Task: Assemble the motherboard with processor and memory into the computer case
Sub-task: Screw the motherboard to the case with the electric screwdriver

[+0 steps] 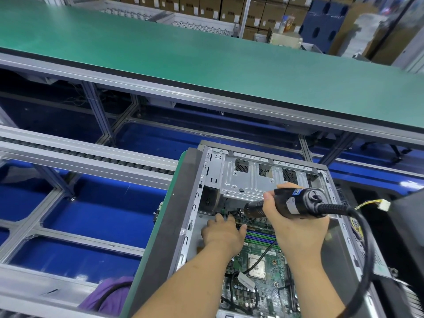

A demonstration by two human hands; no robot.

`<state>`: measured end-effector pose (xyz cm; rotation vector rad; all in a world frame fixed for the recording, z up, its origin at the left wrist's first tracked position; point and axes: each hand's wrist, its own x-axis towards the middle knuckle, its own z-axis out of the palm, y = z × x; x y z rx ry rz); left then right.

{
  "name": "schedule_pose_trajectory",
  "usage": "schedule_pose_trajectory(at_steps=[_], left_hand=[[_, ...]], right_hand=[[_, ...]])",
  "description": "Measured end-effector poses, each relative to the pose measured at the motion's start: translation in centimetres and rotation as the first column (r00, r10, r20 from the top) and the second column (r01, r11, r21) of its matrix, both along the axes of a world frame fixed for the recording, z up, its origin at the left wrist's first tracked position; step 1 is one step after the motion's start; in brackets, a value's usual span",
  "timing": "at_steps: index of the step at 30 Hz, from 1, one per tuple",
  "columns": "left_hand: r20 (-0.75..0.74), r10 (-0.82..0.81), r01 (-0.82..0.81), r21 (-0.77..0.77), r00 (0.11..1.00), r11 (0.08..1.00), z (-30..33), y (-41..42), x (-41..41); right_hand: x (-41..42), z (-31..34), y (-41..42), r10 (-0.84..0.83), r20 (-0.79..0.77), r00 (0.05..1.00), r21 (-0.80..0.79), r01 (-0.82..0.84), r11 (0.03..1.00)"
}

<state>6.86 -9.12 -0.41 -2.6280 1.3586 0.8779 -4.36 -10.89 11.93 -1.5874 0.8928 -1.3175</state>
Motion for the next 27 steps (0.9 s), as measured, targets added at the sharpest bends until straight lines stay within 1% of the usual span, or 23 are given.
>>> schedule_pose_trajectory(at_steps=[3,11,15,24,27], left_hand=[[0.001,-0.001,0.001,0.002,1.000,1.000,0.00,-0.03,0.02],[0.001,-0.009,0.009,-0.005,1.000,1.000,0.14,0.08,-0.03],[-0.002,-0.006,0.006,-0.005,1.000,1.000,0.32,0.11,-0.05],[0.005,-0.011,0.011,-0.005,1.000,1.000,0.37,0.16,-0.10],[0.005,-0.012,0.012,-0.008,1.000,1.000,0.35,0.14,-0.10]], right_hand=[[0.11,0.01,-0.06,0.032,0.043,0.999,0.034,-0.033,0.999],[0.14,0.23,0.13,0.042,0.037,0.998,-0.006,-0.042,0.999],[0.16,0.14,0.01,0.046,0.041,0.998,0.030,-0.048,0.998],[0.09,0.49,0.11,0.019,-0.018,1.000,0.031,-0.018,0.999],[0.21,0.68,-0.05,0.002,-0.077,0.997,-0.001,-0.002,1.000]])
